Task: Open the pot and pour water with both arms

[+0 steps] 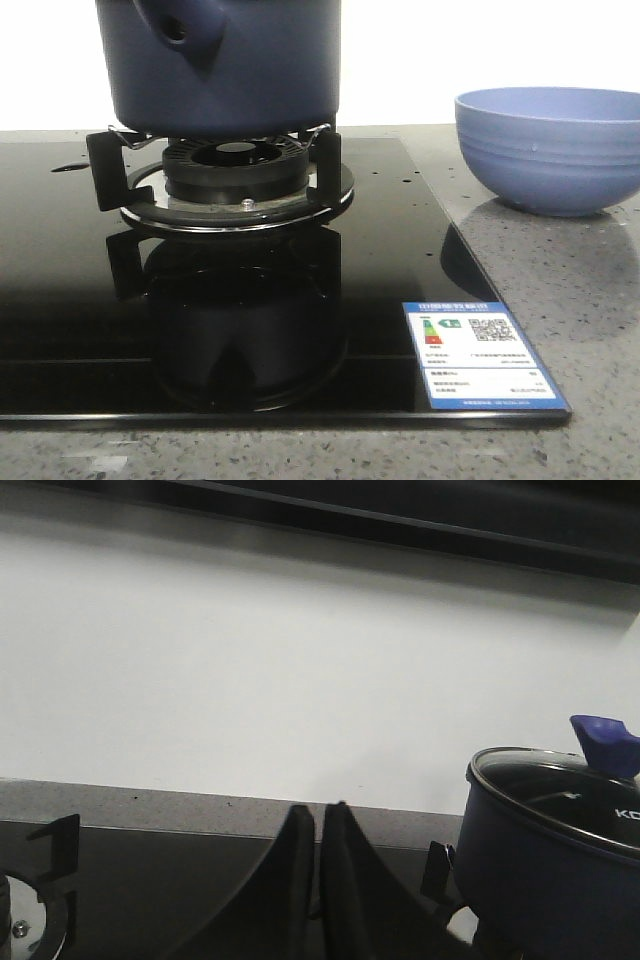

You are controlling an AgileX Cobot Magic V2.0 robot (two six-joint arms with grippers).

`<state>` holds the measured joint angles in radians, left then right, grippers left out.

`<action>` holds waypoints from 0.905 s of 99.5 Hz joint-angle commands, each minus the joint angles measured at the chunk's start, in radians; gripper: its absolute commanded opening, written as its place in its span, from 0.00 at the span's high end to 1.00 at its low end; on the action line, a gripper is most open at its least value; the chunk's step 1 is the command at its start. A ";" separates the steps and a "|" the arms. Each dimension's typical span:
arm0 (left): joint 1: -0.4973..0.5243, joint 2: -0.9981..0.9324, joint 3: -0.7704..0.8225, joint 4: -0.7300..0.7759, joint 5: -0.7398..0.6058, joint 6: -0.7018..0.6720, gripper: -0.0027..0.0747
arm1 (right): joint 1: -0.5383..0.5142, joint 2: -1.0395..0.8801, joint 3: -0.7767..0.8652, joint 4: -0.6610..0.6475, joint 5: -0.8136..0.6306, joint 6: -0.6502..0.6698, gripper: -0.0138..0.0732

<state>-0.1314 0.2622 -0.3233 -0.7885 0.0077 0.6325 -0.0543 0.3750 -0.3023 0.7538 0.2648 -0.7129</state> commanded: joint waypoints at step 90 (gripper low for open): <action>0.057 -0.063 0.089 0.761 -0.046 -0.642 0.99 | -0.008 0.002 -0.024 0.019 -0.045 -0.010 0.91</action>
<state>-0.0930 0.2288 -0.2608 -0.2606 0.0112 0.2421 -0.0543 0.3750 -0.2999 0.7558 0.2700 -0.7153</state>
